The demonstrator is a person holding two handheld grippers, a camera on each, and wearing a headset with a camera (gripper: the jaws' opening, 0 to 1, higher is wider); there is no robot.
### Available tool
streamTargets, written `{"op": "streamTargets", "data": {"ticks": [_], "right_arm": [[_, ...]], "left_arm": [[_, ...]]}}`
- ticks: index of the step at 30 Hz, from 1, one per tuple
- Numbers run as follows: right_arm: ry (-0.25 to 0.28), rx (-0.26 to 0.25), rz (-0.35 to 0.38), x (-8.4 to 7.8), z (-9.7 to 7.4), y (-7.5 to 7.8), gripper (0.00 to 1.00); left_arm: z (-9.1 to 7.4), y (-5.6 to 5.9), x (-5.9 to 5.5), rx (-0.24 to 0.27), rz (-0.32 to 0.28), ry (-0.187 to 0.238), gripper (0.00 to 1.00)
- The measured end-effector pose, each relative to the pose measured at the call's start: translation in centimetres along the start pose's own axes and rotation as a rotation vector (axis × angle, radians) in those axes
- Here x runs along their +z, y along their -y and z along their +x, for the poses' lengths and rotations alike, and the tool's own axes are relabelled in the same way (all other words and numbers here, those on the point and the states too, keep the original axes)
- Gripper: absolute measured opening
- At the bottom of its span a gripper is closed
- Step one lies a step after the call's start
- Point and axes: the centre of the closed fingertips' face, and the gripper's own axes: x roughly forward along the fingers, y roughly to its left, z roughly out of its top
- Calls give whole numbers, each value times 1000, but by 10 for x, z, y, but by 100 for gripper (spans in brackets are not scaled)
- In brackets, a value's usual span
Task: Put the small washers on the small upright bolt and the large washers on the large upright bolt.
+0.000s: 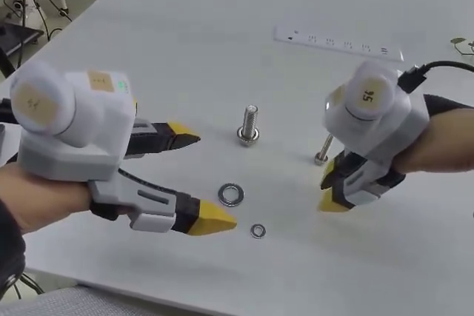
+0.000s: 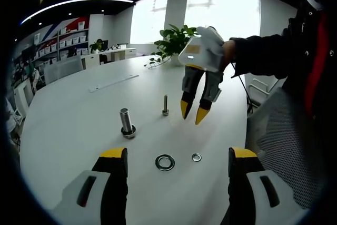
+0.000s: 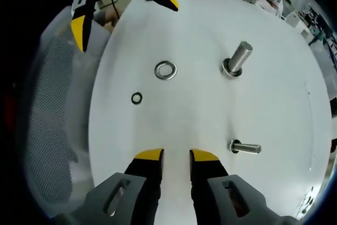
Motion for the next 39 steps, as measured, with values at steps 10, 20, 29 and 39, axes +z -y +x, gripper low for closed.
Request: {"op": "streamTargets", "data": {"ticks": [10,20,29,39], "right_arm": [[-1,26,-66,21,5,-17,21],[15,54,-112,42,13,-32,21],[9,82,-157,54,24,-47,21],[-4,93,-193,59,36,-54,20]], "left_arm": [[-2,0,0,4,1,3,78],[-4,2,0,4,4,5,78],[-6,3,0,5,6,8,78],[-7,2,2,10,4,17,78]]}}
